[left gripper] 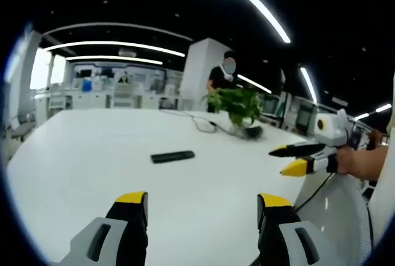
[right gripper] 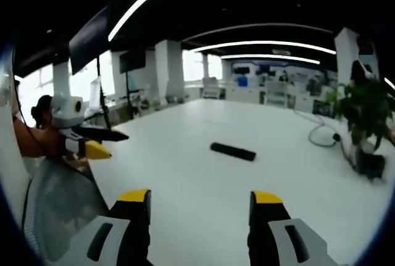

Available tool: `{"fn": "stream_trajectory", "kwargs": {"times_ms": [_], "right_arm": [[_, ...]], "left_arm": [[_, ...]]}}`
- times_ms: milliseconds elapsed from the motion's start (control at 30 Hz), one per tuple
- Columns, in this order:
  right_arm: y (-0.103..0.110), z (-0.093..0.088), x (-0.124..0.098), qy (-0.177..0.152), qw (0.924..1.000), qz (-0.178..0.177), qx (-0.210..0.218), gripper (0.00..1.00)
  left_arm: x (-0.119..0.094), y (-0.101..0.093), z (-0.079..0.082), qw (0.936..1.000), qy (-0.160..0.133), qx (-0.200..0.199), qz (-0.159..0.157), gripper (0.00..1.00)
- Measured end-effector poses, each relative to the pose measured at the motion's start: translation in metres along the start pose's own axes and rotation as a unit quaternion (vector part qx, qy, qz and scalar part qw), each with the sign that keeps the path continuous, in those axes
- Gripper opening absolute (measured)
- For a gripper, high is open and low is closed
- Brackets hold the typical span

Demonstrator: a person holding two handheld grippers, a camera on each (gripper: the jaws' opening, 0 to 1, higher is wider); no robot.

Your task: Press the specified remote control buttons in sequence, fully releasing each button before pressing the next.

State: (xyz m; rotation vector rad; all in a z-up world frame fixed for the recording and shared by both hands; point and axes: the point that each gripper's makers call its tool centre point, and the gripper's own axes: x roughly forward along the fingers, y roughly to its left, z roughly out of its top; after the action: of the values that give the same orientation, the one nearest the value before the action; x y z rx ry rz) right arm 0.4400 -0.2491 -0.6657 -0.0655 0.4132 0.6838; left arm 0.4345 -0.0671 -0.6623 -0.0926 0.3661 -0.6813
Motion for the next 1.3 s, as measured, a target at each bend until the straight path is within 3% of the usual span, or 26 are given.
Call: {"fn": "stream_trajectory", "kwargs": {"times_ms": [467, 900, 1300], "right_arm": [[0.002, 0.003, 0.002, 0.0, 0.9999, 0.01, 0.012, 0.63], [-0.02, 0.012, 0.007, -0.006, 0.9998, -0.003, 0.017, 0.62], [-0.025, 0.014, 0.02, -0.002, 0.9999, 0.001, 0.011, 0.62]], "left_arm": [[0.003, 0.001, 0.004, 1.0, 0.0, -0.006, -0.007, 0.74], [0.012, 0.02, 0.014, 1.0, -0.001, 0.003, -0.004, 0.74], [0.027, 0.033, 0.022, 0.9998, 0.001, 0.014, -0.013, 0.74]]}}
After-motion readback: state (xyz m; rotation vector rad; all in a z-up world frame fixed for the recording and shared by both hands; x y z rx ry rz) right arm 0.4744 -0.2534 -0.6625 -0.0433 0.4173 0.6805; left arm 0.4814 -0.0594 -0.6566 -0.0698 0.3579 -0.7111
